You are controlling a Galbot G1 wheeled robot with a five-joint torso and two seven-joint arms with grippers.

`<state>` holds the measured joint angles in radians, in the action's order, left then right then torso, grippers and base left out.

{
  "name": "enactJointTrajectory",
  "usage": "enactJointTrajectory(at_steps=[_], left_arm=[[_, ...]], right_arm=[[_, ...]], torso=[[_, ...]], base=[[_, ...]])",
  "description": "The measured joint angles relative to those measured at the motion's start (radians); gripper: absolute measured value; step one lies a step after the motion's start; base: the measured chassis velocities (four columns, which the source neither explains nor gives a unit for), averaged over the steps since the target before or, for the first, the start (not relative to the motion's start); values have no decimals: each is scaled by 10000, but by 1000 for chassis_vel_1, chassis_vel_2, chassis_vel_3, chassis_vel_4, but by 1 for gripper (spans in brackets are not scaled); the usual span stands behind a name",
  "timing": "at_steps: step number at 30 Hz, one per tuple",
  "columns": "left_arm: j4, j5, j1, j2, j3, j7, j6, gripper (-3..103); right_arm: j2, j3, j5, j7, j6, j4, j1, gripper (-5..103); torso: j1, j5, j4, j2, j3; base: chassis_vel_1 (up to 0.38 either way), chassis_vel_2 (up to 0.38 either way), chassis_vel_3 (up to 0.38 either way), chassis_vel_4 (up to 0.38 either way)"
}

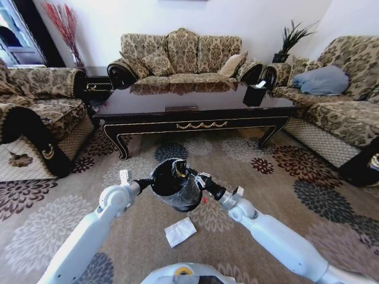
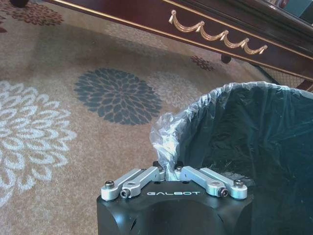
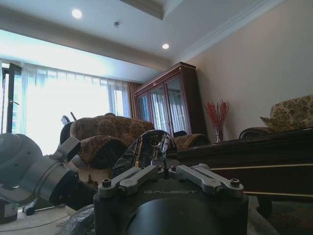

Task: Move to the front of the table and pick up the trash from the floor, then place it into the trash bin.

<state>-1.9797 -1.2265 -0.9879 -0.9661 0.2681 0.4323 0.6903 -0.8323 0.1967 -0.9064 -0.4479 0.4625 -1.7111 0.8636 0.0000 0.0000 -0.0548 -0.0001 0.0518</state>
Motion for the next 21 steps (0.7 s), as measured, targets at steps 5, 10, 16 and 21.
enactJointTrajectory(at_steps=[5, 10, 16, 21], left_arm=[[29, 3, 0, -90, 32, 11, -6, 3], [-29, 0, -115, -85, 144, 18, -7, 3], [-109, 13, -526, 16, 651, 41, -3, 3], [-257, -245, -820, 118, 1427, 425, 173, 3]], right_arm=[[-9, 123, -36, 98, 6, 87, -6, 2], [54, 45, -135, -30, 0, 68, 72, 20], [170, -433, -345, -651, -12, -224, 536, 41], [194, -1034, -877, -313, -145, -528, 801, 63]], torso=[[0, -1, 1, 0, 0], [0, -1, 0, 0, 0], [0, -2, 0, 1, 0], [0, -2, -1, 1, 0]], base=[[0, 0, 0, 0], [0, 0, 0, 0], [0, 0, 0, 0], [0, 0, 0, 0]])
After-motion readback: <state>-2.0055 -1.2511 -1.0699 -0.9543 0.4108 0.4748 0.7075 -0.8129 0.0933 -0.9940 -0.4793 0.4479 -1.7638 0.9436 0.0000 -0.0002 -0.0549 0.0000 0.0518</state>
